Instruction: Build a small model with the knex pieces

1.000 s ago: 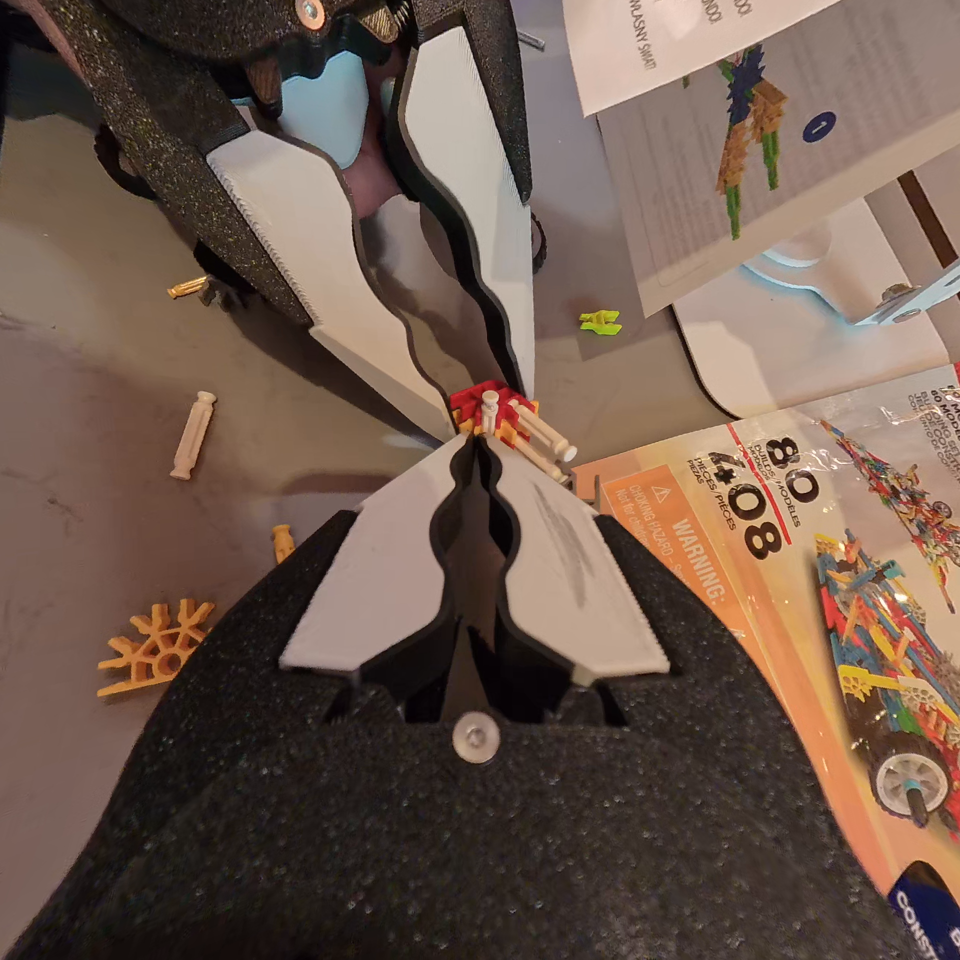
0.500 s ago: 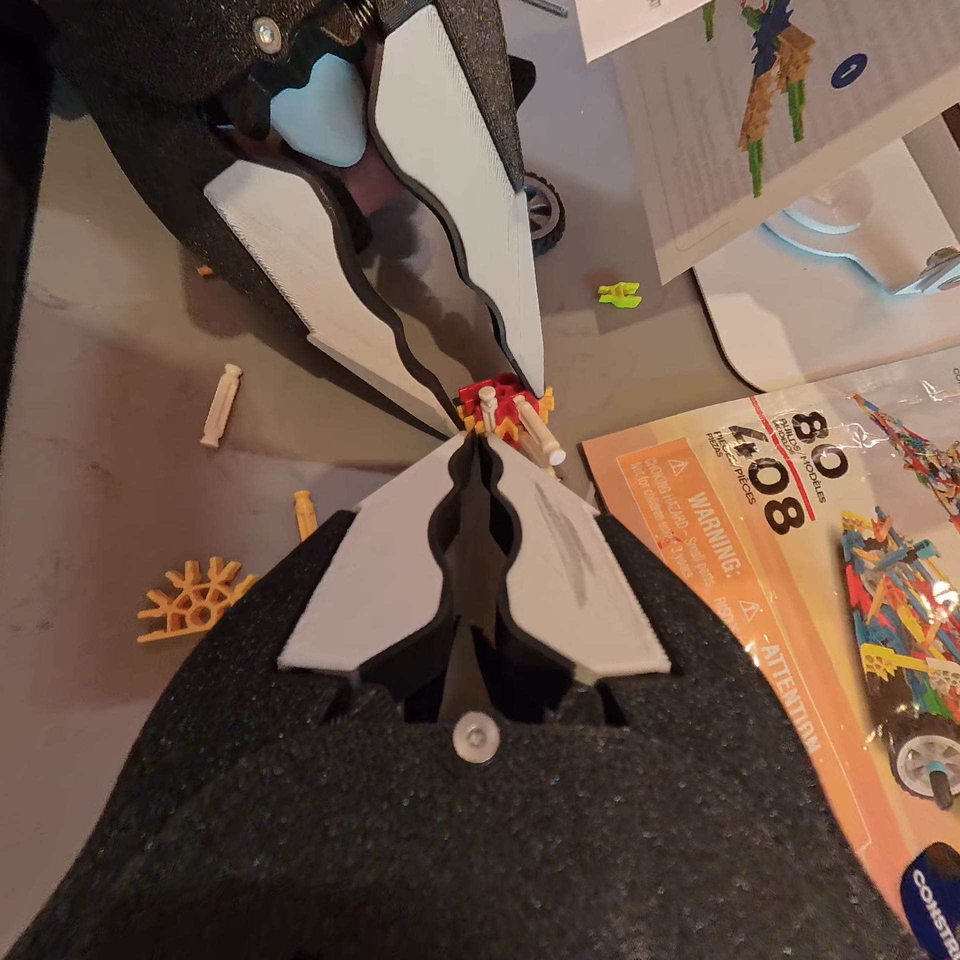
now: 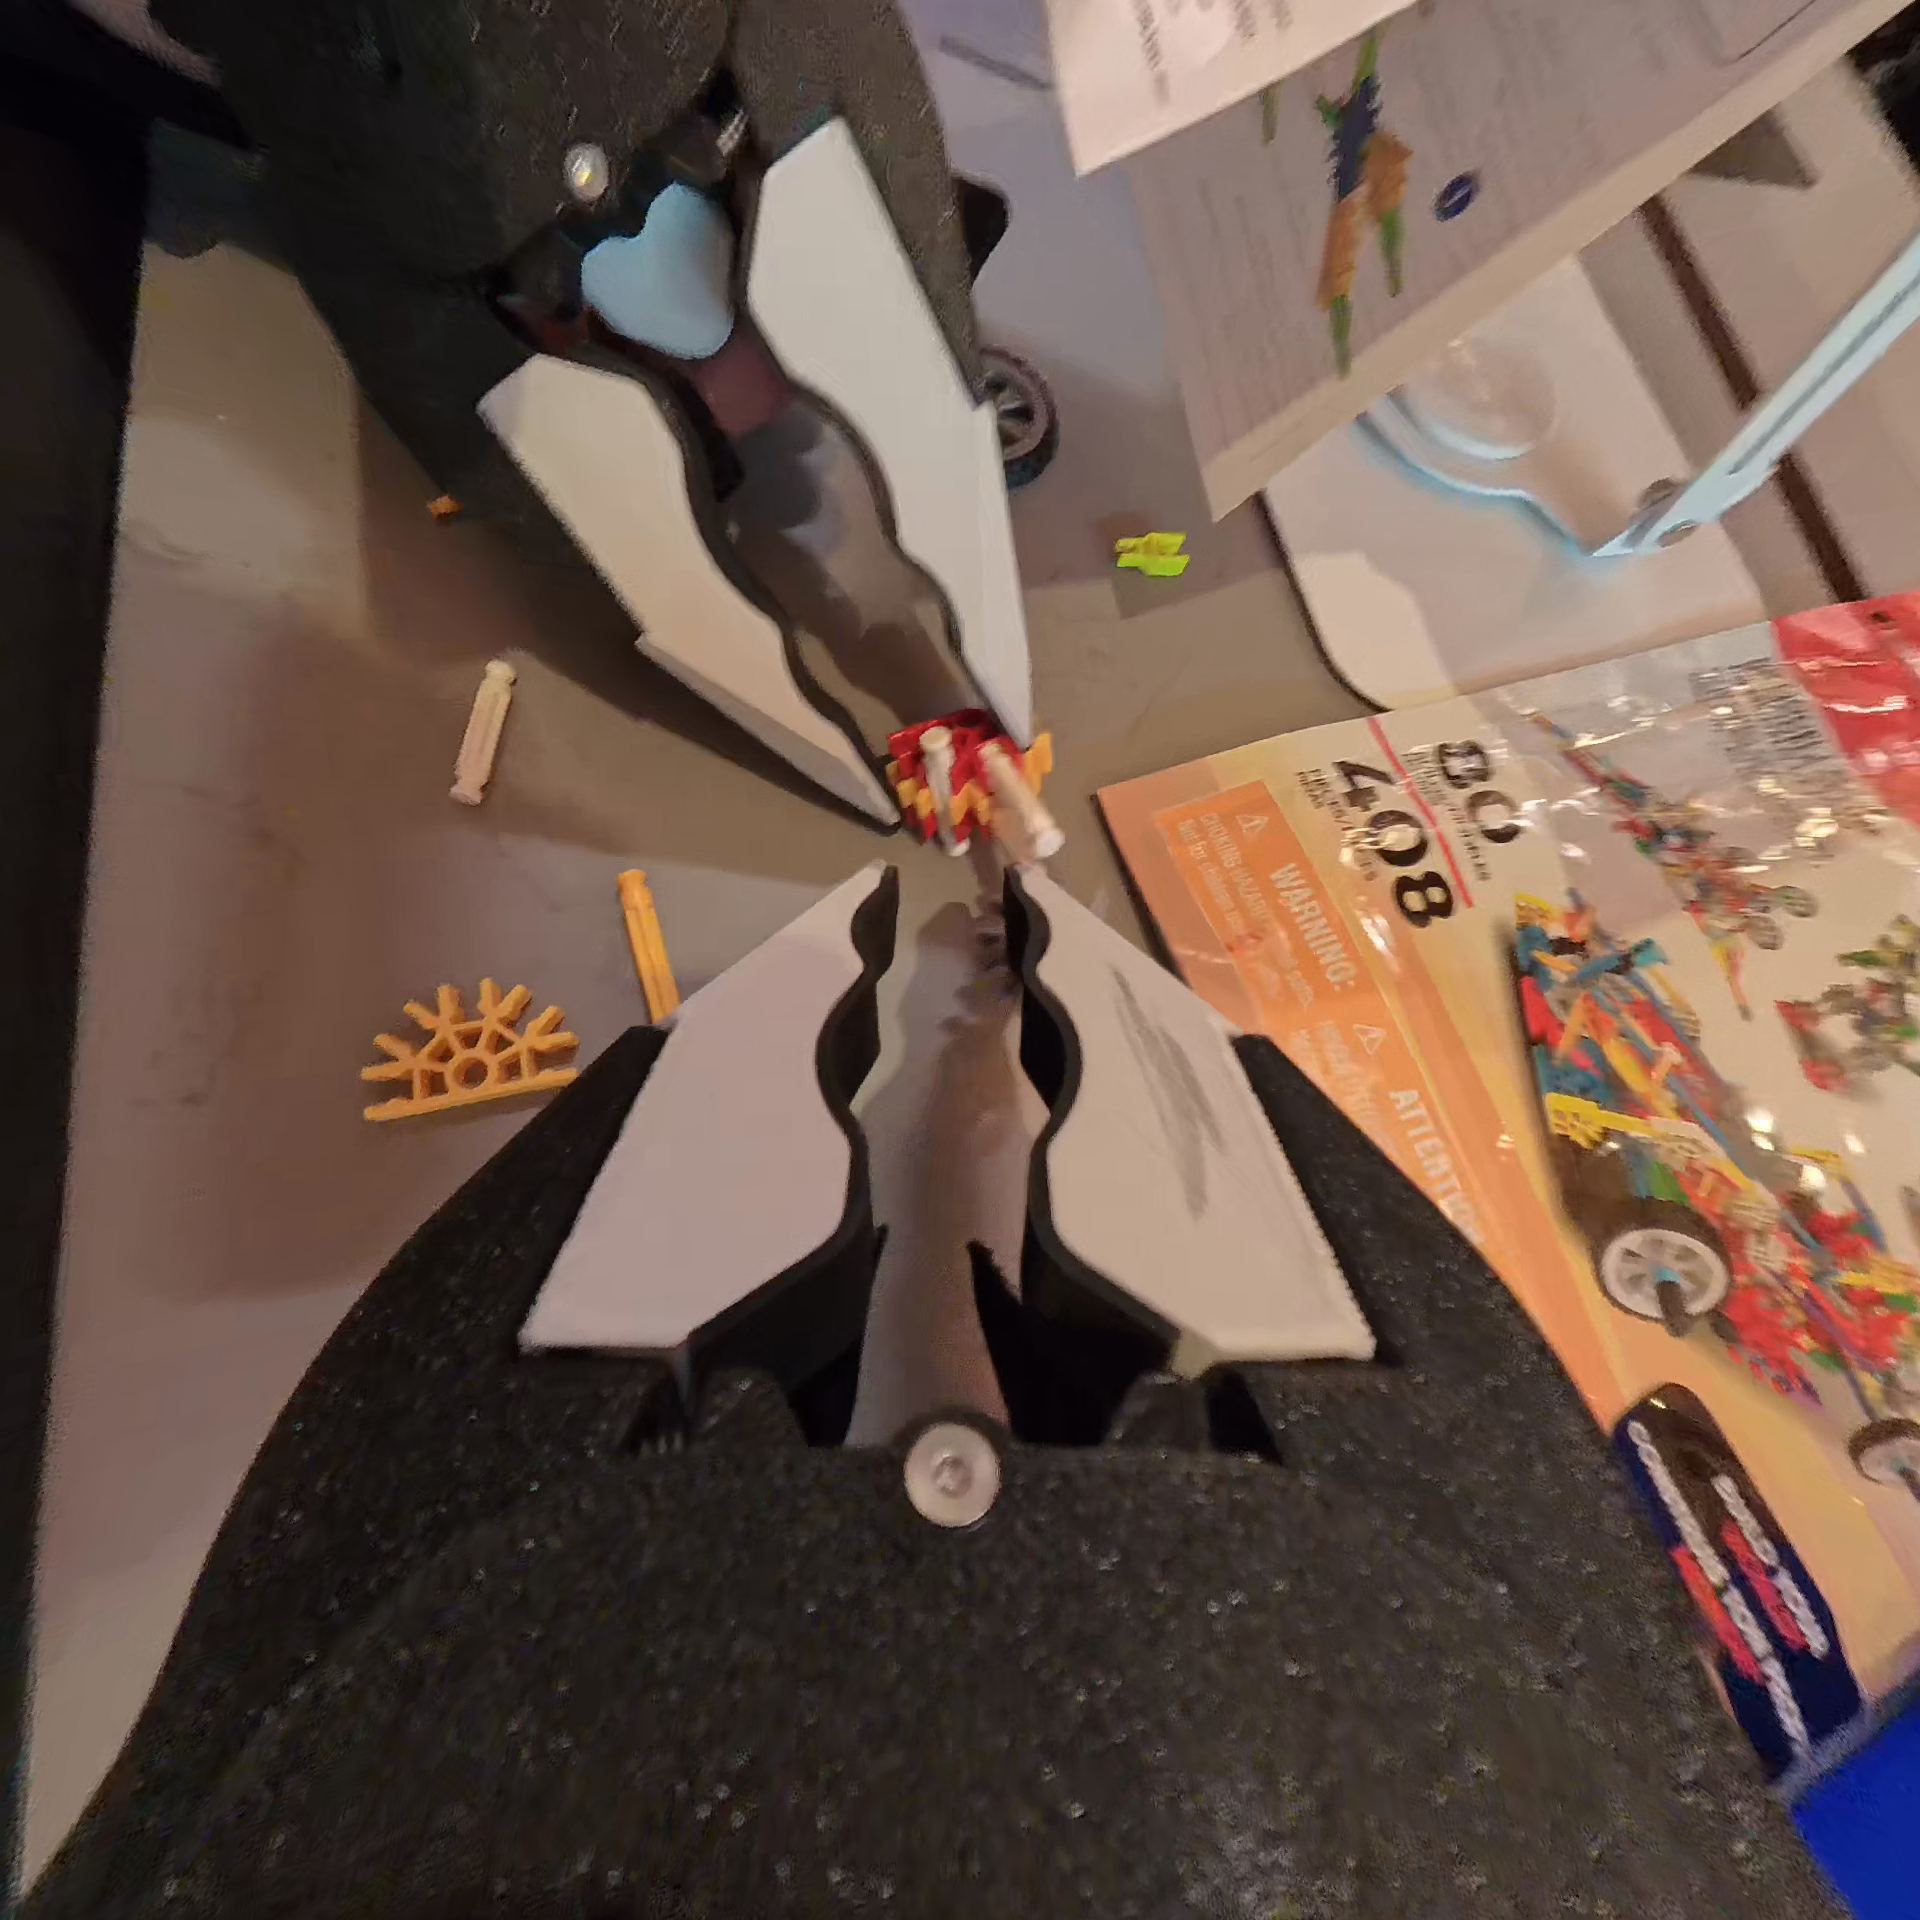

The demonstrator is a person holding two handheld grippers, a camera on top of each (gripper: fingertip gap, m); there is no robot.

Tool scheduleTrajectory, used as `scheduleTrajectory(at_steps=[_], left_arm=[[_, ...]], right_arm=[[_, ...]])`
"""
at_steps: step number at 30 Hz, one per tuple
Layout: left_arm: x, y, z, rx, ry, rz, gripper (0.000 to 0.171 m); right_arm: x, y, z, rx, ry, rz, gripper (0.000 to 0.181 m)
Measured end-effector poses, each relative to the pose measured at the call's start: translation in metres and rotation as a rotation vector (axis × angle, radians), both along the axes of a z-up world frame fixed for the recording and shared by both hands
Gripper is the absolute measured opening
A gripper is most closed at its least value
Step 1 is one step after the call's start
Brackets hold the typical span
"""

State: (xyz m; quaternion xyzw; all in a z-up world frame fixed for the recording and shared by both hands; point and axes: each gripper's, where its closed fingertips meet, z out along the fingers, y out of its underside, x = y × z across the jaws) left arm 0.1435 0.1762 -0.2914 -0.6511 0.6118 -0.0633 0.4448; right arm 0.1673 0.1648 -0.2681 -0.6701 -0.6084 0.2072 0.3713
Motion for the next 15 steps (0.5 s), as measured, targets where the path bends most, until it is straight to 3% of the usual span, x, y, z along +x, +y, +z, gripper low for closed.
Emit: scheduleTrajectory(at_steps=[5, 7, 8, 9, 15], left_arm=[[0.009, -0.011, 0.0, 0.035, 0.023, -0.096, 0.027], [0.013, -0.016, 0.001, 0.058, 0.036, -0.141, 0.027], [0.012, -0.014, 0.001, 0.074, 0.05, -0.139, 0.028], [0.012, -0.014, 0.001, 0.069, 0.05, -0.145, 0.028], [0.011, -0.014, 0.001, 0.052, 0.033, -0.137, 0.029]], right_arm=[[-0.009, 0.007, 0.002, 0.079, -0.013, -0.015, 0.04], [-0.012, 0.007, -0.011, 0.086, -0.075, 0.006, 0.038], [-0.015, 0.003, -0.014, 0.079, -0.077, 0.031, 0.024], [-0.015, 0.001, -0.015, 0.084, -0.08, 0.042, 0.021], [-0.015, 0.0, -0.015, 0.091, -0.065, 0.032, 0.016]])
